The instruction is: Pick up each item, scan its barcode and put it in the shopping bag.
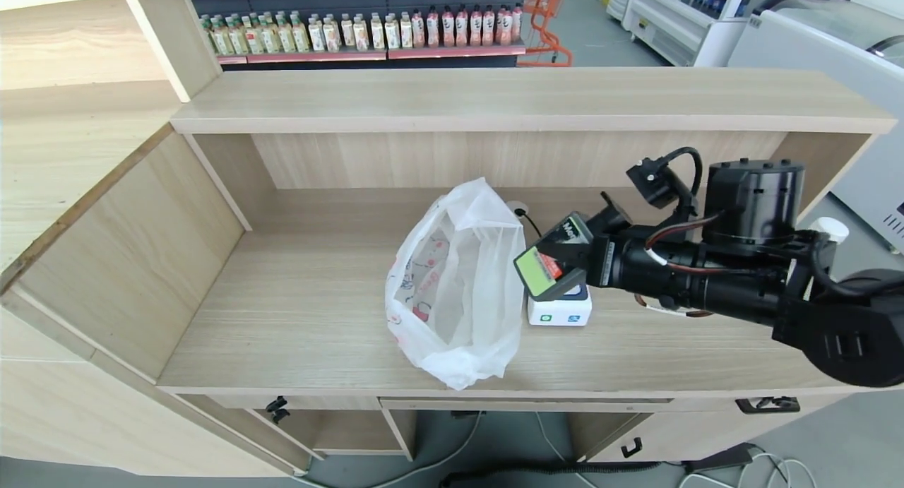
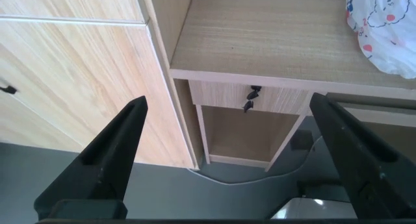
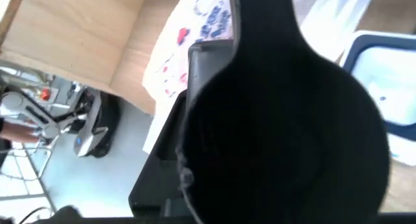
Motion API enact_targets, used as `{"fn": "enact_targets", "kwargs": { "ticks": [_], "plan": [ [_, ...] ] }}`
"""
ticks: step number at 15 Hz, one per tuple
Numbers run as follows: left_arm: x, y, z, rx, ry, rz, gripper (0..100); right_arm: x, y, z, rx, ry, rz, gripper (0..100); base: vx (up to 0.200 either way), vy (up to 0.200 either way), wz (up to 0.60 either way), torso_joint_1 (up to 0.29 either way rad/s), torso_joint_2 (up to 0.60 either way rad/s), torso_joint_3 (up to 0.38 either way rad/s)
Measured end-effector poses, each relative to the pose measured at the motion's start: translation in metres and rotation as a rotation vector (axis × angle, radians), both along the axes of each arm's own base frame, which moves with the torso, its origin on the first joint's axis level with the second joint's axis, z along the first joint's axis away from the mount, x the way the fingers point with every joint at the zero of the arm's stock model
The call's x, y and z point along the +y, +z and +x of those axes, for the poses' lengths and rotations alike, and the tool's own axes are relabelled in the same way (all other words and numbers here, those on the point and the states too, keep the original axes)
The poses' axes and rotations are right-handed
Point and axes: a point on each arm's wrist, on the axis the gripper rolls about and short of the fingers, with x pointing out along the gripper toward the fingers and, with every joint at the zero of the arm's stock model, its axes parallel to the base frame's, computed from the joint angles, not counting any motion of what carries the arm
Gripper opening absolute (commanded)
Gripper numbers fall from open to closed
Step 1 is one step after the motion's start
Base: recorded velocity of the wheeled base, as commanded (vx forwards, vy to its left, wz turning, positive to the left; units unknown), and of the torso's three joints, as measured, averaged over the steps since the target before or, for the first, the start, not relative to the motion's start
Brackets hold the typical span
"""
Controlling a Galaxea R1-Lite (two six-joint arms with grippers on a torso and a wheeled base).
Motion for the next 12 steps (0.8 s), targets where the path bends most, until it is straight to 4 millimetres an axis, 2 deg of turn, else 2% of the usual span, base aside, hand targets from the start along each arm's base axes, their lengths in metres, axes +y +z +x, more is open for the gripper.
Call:
{"fn": "enact_targets", "kwargs": {
  "ticks": [4, 8, 12],
  "plan": [
    [0.0, 0.0, 0.0, 0.0, -0.001, 0.0, 100, 0.021, -0.018, 0.022, -0.019, 0.008, -0.08, 0, 0.0, 0.0, 0.0, 0.0, 0.0, 0.0],
    [0.0, 0.0, 0.0, 0.0, -0.001, 0.0, 100, 0.041, -0.045, 0.039, -0.185, 0.072, -0.241, 0, 0.0, 0.0, 0.0, 0.0, 0.0, 0.0],
    [0.0, 0.0, 0.0, 0.0, -0.001, 0.0, 100, 0.067, -0.073, 0.055, -0.28, 0.129, -0.303, 0, 0.0, 0.0, 0.0, 0.0, 0.0, 0.0]
  ]
}}
